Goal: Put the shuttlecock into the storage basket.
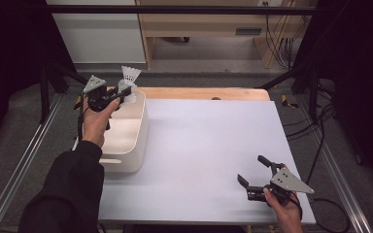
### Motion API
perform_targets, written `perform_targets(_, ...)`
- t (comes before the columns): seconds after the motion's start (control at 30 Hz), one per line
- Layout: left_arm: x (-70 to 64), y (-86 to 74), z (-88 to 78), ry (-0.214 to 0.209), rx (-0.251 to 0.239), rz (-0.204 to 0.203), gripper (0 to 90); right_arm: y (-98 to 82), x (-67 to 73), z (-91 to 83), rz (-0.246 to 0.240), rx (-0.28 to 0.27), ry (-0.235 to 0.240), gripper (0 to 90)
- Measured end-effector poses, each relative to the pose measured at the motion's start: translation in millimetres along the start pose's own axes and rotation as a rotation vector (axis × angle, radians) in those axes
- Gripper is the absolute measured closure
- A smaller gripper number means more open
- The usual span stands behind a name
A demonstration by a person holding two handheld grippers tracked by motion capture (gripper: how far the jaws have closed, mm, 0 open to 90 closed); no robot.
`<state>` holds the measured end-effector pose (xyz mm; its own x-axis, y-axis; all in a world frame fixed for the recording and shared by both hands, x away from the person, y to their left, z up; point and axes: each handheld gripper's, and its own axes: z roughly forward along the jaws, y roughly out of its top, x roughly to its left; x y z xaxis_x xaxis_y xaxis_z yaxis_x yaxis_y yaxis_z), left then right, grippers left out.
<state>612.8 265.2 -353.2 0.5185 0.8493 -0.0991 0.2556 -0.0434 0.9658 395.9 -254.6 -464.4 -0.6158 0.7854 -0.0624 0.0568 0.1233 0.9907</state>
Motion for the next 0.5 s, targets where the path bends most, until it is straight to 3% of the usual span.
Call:
perform_targets(0.33, 3.6, -8.3, -0.3, -0.009, -0.002, -0.026, 64.6, -0.3, 1.2, 1.4, -0.002, 0.01, 0.0, 4.3)
perform_targets(0.5, 6.1, -11.3, 1.5, -0.009, 0.02, -0.027, 64.6, -0.4, 1.0, 1.5, -0.003, 0.011, -0.002, 4.3)
